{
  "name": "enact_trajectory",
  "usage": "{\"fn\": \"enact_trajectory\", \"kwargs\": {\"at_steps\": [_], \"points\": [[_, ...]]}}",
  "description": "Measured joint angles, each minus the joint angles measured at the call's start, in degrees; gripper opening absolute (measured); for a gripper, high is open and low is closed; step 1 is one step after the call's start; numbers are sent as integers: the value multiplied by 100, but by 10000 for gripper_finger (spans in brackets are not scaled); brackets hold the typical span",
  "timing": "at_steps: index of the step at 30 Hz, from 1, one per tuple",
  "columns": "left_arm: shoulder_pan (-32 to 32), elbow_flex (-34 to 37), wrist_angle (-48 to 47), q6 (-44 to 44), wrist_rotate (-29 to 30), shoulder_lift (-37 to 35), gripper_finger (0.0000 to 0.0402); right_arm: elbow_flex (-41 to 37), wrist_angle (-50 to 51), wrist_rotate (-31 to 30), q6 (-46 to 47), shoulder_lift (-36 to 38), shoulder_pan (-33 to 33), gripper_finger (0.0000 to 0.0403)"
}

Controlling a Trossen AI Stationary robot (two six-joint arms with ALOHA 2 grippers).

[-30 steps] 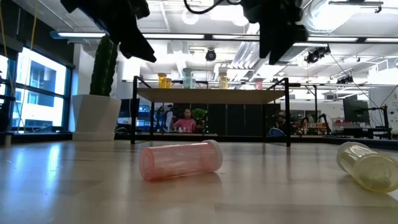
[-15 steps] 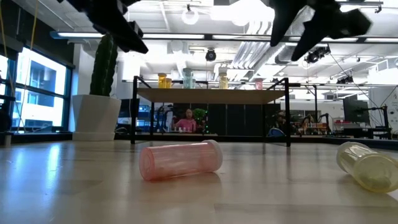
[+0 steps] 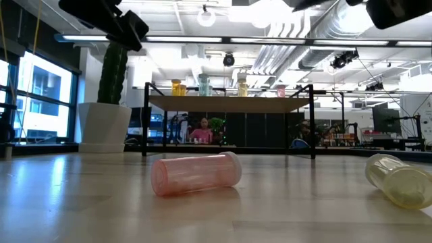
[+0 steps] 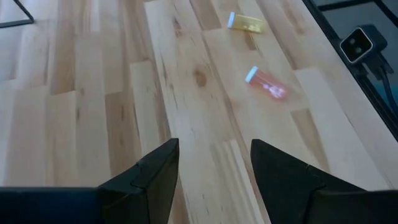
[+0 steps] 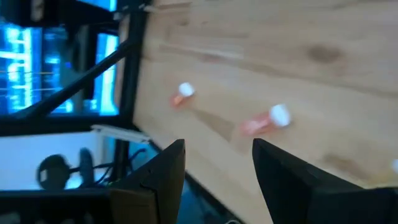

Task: Pick and place medicine bottles onto shelf by color
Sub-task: Put the yellow pill bottle on the shelf

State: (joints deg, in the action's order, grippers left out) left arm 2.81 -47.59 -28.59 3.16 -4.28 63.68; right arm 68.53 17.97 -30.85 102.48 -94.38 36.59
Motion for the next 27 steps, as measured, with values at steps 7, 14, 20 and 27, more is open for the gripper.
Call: {"fn": "enact_trajectory", "kwargs": {"at_steps": [7,14,20,27], "points": [[74,0,-51,2,1,2,188,627,-234,-166,-50,-604,111,179],[74,0,-75,2,1,2,188,2352,1879,-7,193,-1314,108,179],[74,0,-77,4,1,2,188,3634,4154,1053,1631,-2076,108,179],[74,0,-75,4,-1,2,188,4039,4745,1840,2116,-2690,99,179]]}}
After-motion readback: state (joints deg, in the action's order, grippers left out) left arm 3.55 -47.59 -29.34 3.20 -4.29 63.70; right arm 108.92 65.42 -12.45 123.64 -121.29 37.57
